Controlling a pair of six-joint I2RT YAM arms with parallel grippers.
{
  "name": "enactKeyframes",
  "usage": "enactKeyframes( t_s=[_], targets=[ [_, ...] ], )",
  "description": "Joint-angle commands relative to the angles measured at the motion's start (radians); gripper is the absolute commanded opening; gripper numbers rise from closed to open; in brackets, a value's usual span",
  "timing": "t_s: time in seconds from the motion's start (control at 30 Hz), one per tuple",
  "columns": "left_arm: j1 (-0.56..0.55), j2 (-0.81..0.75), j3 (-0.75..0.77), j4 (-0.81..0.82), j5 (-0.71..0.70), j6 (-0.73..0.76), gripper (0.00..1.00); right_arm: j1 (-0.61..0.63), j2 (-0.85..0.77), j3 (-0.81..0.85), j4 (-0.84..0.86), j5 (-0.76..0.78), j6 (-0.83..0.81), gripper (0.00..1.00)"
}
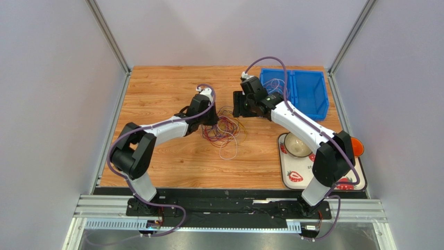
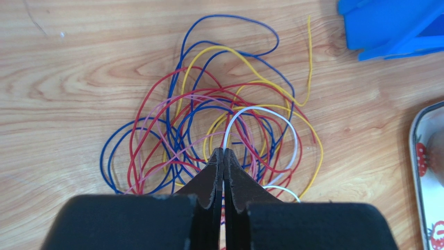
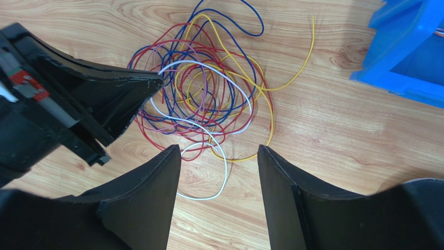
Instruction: Untangle the cables
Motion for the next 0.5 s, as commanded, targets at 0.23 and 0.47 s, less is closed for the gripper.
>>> enactKeyframes(
  t_s=[0.23, 0.47],
  targets=[
    [0.0, -0.25, 0.211, -0.249, -0.036, 0.094, 0.0, 0.005, -0.17, 0.0, -0.008, 0.004, -0.007, 0.59],
    [-0.012, -0.348, 0.354, -0.354, 0.012, 0.125, 0.0, 0.005, -0.285, -0.019, -0.011, -0.017, 0.001, 0.6]
  ],
)
